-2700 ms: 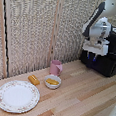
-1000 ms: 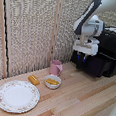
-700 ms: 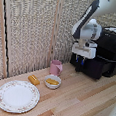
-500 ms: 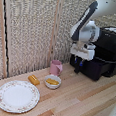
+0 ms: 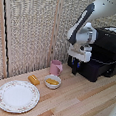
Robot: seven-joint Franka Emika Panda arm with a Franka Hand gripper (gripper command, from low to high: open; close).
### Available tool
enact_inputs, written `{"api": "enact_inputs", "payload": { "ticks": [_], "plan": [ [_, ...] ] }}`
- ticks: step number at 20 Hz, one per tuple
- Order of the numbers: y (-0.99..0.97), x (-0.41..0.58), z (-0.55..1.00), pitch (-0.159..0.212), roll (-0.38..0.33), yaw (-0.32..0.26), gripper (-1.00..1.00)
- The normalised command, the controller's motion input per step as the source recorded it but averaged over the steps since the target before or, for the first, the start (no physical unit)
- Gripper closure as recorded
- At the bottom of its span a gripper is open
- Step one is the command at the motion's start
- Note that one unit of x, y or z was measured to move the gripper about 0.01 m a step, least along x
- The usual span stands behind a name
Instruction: Please go towards the air fryer and gently seize its handle using your gripper. Slowly reveal the interior of the air fryer by pulling the handle outward. Head to the bowl filled with hot dogs and firmly but gently grasp it. Carefully place it inside the now-open air fryer.
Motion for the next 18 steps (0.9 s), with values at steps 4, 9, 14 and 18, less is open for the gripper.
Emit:
{"api": "enact_inputs", "payload": {
  "ticks": [4, 9, 14, 18],
  "plan": [
    [0.00, -0.014, 0.40, 0.001, 0.021, 0.000, -1.00],
    [0.11, -0.001, 0.78, 0.007, 0.015, 0.000, -1.00],
    [0.36, -0.107, 0.76, -0.010, 0.041, -0.001, -1.00],
    [0.57, -0.166, 0.54, 0.002, 0.035, 0.040, -1.00]
  ]
}}
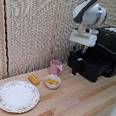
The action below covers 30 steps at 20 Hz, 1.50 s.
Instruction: Please go towards the air fryer and gently seize its handle using your gripper. Slowly reveal the interior of the air fryer by pulling the handle outward. Head to the bowl filled with hot dogs and firmly but gently grasp it. Carefully place it inside the now-open air fryer.
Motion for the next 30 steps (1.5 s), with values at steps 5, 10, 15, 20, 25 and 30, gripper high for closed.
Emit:
{"api": "enact_inputs", "payload": {
  "ticks": [5, 10, 15, 20, 25, 30],
  "plan": [
    [0.42, -0.047, 0.28, 0.007, 0.079, 0.155, -1.00],
    [0.10, 0.001, 0.01, 0.000, 0.102, 0.289, -1.00],
    [0.01, 0.036, -0.01, 0.000, 0.106, 0.335, -1.00],
    [0.20, 0.023, -0.09, -0.004, 0.067, 0.277, -1.00],
    [0.38, 0.003, -0.10, -0.008, 0.013, 0.225, -1.00],
    [0.50, 0.000, -0.07, -0.007, 0.000, 0.178, -1.00]
  ]
}}
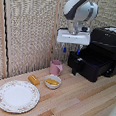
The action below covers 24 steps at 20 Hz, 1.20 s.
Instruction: Please go towards the air fryer and gently seize its handle using your gripper. Slowly reveal the interior of the air fryer by pulling the handle outward. Head to the bowl filled with hot dogs and firmly but gently grasp it. Carefully place it inside the now-open air fryer.
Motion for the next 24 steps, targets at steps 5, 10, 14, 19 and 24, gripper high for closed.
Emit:
{"api": "enact_inputs", "payload": {
  "ticks": [5, 10, 14, 19, 24],
  "plan": [
    [0.43, 0.000, -0.24, -0.056, -0.050, 0.152, -1.00],
    [0.33, -0.013, -0.35, -0.083, -0.069, 0.161, -1.00],
    [0.26, -0.084, -0.37, -0.036, -0.091, 0.171, -1.00],
    [0.13, -0.211, -0.30, 0.000, -0.098, 0.182, -1.00],
    [-0.02, -0.133, -0.35, -0.012, -0.091, 0.232, -1.00]
  ]
}}
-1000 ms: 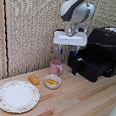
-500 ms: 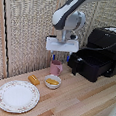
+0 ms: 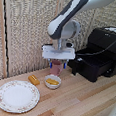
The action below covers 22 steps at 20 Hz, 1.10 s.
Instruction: Please go towards the air fryer and gently seize its handle using your gripper. Slowly reveal the interior of the air fryer by pulling the handle outward. Head to the bowl filled with hot dogs and firmly but gently grasp it. Carefully place it inside the now-open air fryer.
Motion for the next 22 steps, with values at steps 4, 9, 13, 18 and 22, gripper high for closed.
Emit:
{"api": "enact_inputs", "payload": {
  "ticks": [4, 9, 13, 18, 22],
  "plan": [
    [-0.14, -0.161, -0.38, -0.057, -0.107, 0.272, -1.00],
    [-0.17, -0.211, -0.34, -0.048, -0.102, 0.310, -1.00],
    [-0.21, -0.156, -0.29, -0.071, -0.081, 0.316, -1.00],
    [-0.47, -0.041, -0.10, -0.102, -0.012, 0.213, -1.00],
    [-0.65, 0.000, 0.06, -0.047, 0.094, 0.088, -1.00]
  ]
}}
